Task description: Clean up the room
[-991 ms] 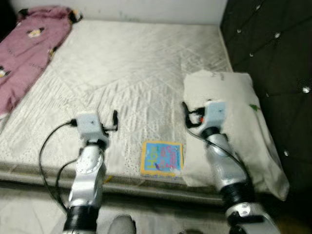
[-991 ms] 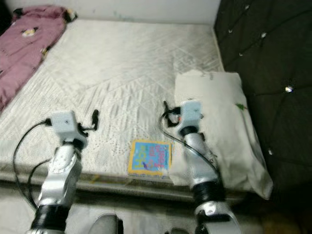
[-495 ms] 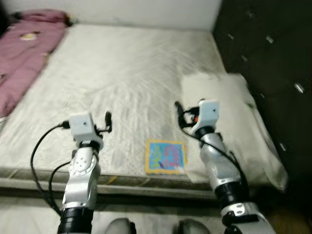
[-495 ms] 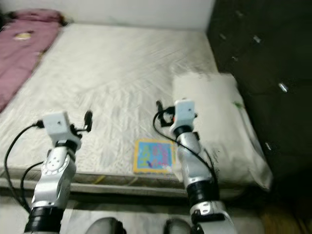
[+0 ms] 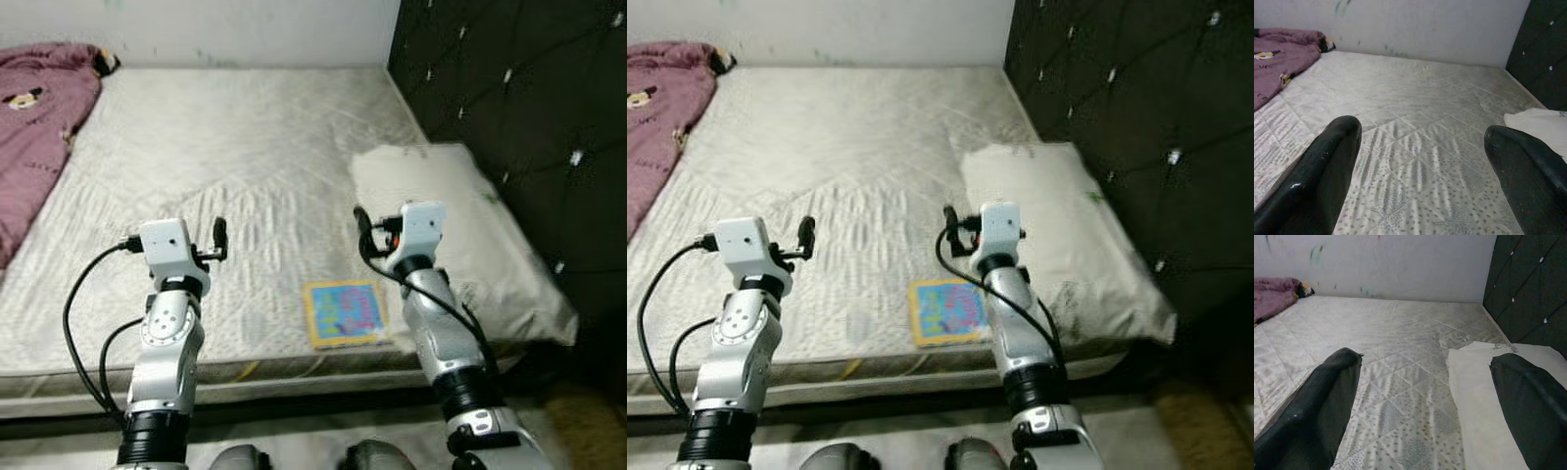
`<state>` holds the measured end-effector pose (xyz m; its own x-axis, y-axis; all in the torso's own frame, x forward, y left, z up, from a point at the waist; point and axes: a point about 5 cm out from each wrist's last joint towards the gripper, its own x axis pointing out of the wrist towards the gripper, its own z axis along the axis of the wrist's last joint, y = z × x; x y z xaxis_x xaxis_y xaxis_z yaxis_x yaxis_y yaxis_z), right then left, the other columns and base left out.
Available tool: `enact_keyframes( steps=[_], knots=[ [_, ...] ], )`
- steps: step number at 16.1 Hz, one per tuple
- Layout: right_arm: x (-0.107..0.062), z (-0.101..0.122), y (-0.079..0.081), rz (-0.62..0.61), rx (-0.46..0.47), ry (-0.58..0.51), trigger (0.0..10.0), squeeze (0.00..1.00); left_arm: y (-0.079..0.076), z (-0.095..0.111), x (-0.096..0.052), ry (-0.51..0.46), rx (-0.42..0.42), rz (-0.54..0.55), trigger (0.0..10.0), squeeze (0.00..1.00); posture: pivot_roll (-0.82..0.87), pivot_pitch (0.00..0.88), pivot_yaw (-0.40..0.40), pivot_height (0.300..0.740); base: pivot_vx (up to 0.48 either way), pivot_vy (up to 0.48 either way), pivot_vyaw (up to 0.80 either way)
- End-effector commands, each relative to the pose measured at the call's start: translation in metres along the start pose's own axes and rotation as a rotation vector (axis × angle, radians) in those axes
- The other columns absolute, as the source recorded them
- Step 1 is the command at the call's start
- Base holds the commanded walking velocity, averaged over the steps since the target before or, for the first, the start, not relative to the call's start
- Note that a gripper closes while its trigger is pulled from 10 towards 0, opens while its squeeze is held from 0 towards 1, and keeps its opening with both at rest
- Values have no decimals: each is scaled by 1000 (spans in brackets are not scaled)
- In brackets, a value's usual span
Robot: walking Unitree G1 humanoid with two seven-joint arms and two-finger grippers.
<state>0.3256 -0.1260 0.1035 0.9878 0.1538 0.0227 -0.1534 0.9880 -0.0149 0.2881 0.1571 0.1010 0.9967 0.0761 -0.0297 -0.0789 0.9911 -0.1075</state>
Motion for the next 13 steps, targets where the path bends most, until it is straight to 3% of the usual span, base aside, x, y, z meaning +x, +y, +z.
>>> enact_keyframes(
  steps=[1,13],
  knots=[
    [-1,0,-4,-12,-2,3,10000,0,-2,0,0,7,-7,-2,10000,0,-66,0,8,740,0,379,0],
    [0,1,-3,-1,-14,5,10000,0,-2,-1,2,17,-29,11,10000,0,-70,0,5,740,0,416,0]
  ],
)
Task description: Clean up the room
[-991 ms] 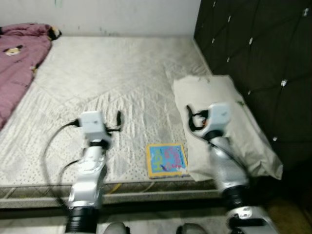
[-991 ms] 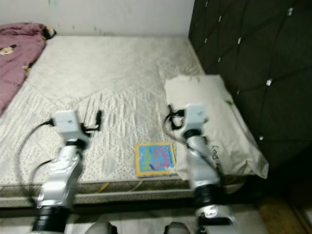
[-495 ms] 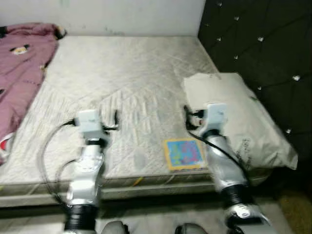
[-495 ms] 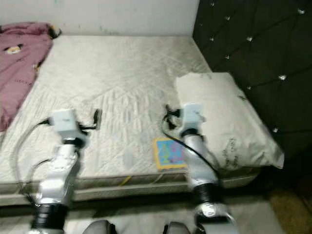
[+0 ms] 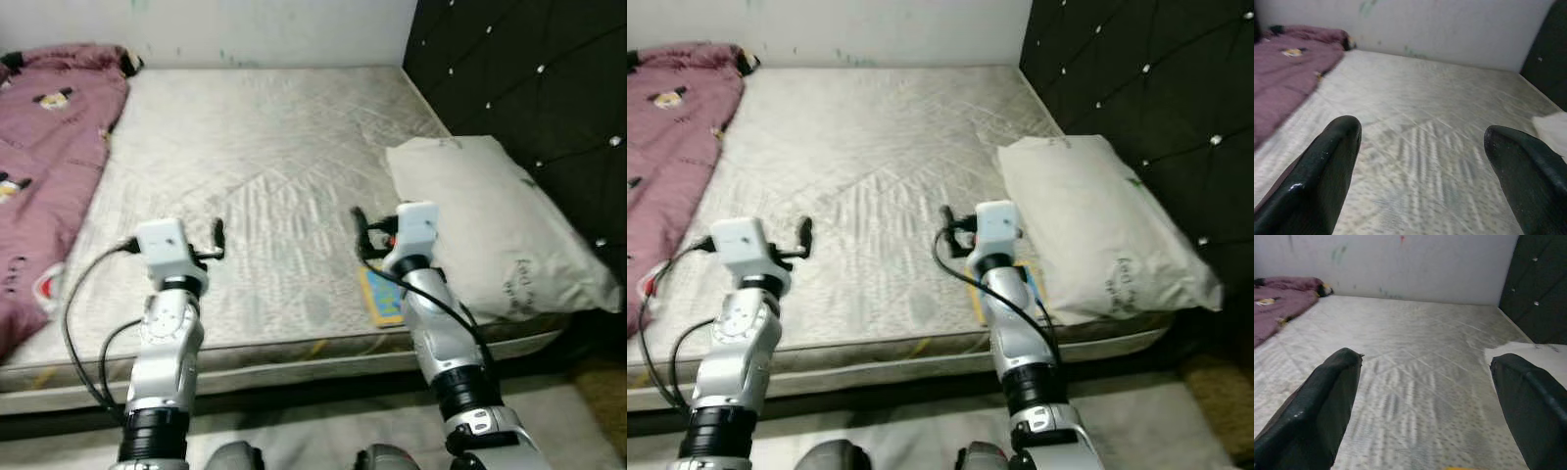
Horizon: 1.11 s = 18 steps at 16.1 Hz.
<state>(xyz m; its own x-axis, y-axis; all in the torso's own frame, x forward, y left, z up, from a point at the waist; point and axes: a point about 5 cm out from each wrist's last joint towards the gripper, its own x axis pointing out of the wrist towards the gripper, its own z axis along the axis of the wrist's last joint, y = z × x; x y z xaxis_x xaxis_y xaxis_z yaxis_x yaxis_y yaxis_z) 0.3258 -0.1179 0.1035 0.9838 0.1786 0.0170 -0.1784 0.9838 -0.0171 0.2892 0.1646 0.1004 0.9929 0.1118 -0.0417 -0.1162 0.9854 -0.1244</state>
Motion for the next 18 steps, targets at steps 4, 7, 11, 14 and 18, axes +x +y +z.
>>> enact_keyframes(
  steps=[4,7,11,14,18],
  knots=[
    [-1,0,-11,-25,-12,3,10000,0,-9,-2,1,13,-21,-25,10000,0,-73,0,6,740,0,480,-231],
    [-1,0,-11,-25,-3,8,10000,0,-10,-2,1,14,-25,-26,10000,0,-74,0,5,740,0,480,-585],
    [-1,1,-12,-24,-17,3,10000,0,-10,-2,1,17,-34,-24,10000,0,-74,0,3,740,0,480,-594],
    [0,1,-11,-21,-19,3,10000,0,-10,-3,2,21,-38,-21,10000,0,-75,0,3,740,0,480,0],
    [0,1,-11,-20,-22,4,10000,0,-10,-3,3,23,-39,-22,10000,0,-76,0,5,740,0,480,0]
  ],
)
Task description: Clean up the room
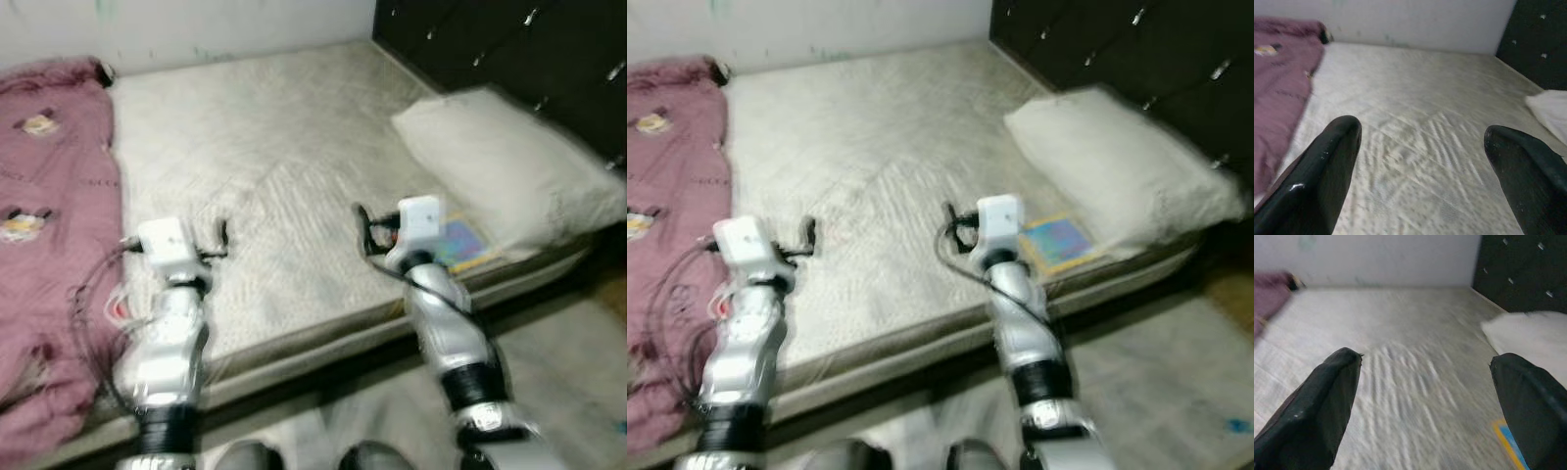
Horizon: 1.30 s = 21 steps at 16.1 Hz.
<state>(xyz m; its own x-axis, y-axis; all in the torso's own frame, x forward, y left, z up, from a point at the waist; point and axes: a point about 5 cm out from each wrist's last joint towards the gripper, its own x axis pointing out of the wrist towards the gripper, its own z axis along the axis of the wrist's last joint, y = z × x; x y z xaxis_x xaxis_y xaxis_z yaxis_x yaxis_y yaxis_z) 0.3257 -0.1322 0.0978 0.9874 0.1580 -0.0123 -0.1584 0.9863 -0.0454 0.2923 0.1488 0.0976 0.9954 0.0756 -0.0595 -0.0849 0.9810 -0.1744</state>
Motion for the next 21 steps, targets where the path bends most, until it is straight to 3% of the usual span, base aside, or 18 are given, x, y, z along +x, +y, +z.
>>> enact_keyframes(
  steps=[1,9,14,21],
  knots=[
    [3,7,3,0,6,-26,10000,0,6,2,1,1,9,11,10000,0,-77,0,6,740,0,480,0],
    [3,10,6,22,-36,-46,10000,0,5,1,3,6,10,13,10000,0,-77,0,7,740,0,480,0],
    [4,10,6,13,-39,-53,10000,0,5,2,4,6,11,14,10000,0,-77,0,7,740,0,480,694],
    [5,10,6,11,-48,-51,10000,0,5,2,4,4,19,13,10000,0,-73,0,7,740,0,480,136]
  ],
)
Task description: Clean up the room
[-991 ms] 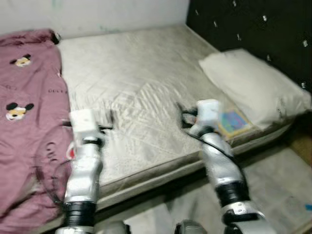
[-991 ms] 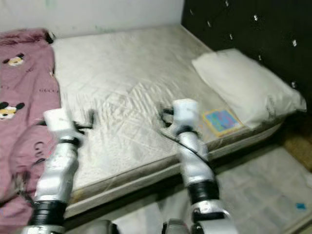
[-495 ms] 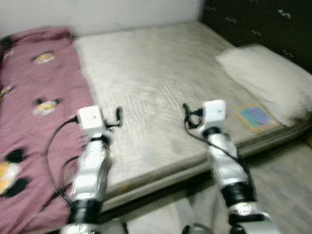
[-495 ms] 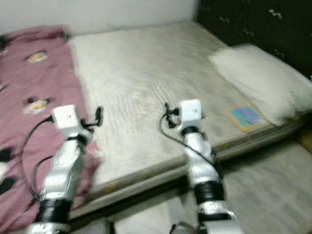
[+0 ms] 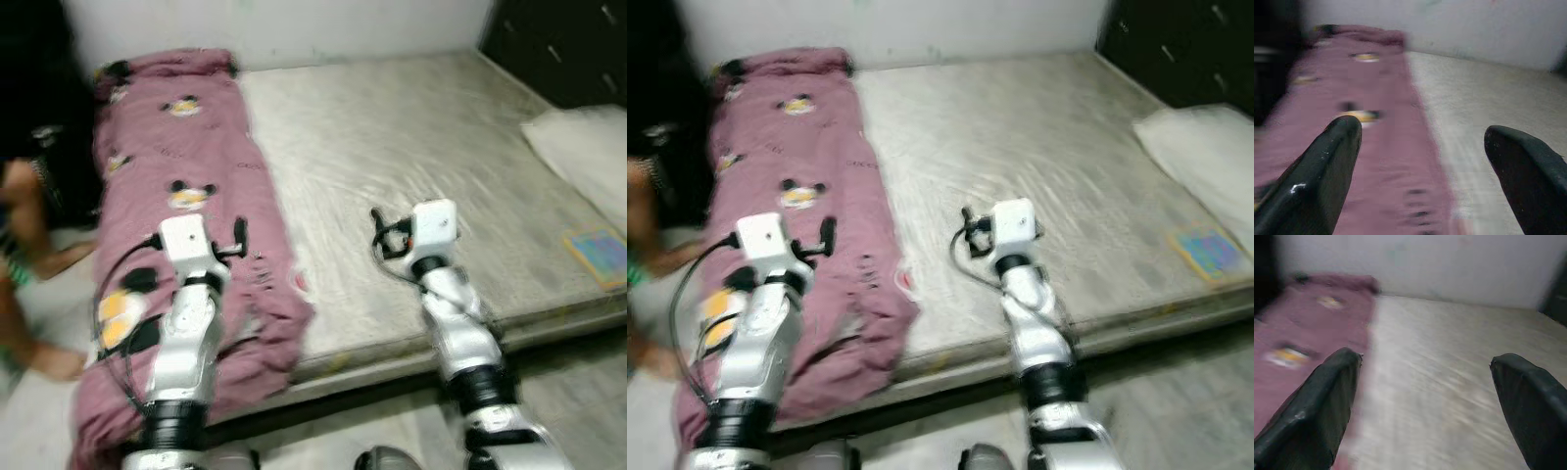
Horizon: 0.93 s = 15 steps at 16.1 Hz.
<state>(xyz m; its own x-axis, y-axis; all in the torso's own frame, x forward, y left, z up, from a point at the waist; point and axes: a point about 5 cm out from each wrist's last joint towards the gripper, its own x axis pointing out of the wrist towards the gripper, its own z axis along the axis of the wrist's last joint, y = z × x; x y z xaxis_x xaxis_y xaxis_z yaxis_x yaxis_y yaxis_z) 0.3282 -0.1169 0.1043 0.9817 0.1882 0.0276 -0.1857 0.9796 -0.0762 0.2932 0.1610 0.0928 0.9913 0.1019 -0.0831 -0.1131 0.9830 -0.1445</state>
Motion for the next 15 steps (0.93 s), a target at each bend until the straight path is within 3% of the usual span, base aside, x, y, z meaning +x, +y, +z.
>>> enact_keyframes(
  steps=[1,5,7,13,15],
  knots=[
    [0,3,-8,-18,-17,-9,10000,0,-8,5,2,-16,-8,-17,10000,0,-73,0,7,740,0,480,0],
    [0,2,-8,-15,-19,-7,10000,0,-7,6,1,-25,-4,-16,10000,0,-71,0,8,740,0,434,0],
    [0,3,-7,-10,-23,-11,10000,0,-8,6,1,-25,2,-17,10000,0,-72,0,8,740,0,0,0],
    [-1,2,-6,-5,-45,-13,10000,0,-8,5,1,-21,-4,-15,10000,0,-74,0,9,740,0,0,769],
    [0,2,-6,-8,-44,-11,10000,0,-8,5,1,-19,-13,-18,10000,0,-74,0,8,740,0,427,250]
  ],
)
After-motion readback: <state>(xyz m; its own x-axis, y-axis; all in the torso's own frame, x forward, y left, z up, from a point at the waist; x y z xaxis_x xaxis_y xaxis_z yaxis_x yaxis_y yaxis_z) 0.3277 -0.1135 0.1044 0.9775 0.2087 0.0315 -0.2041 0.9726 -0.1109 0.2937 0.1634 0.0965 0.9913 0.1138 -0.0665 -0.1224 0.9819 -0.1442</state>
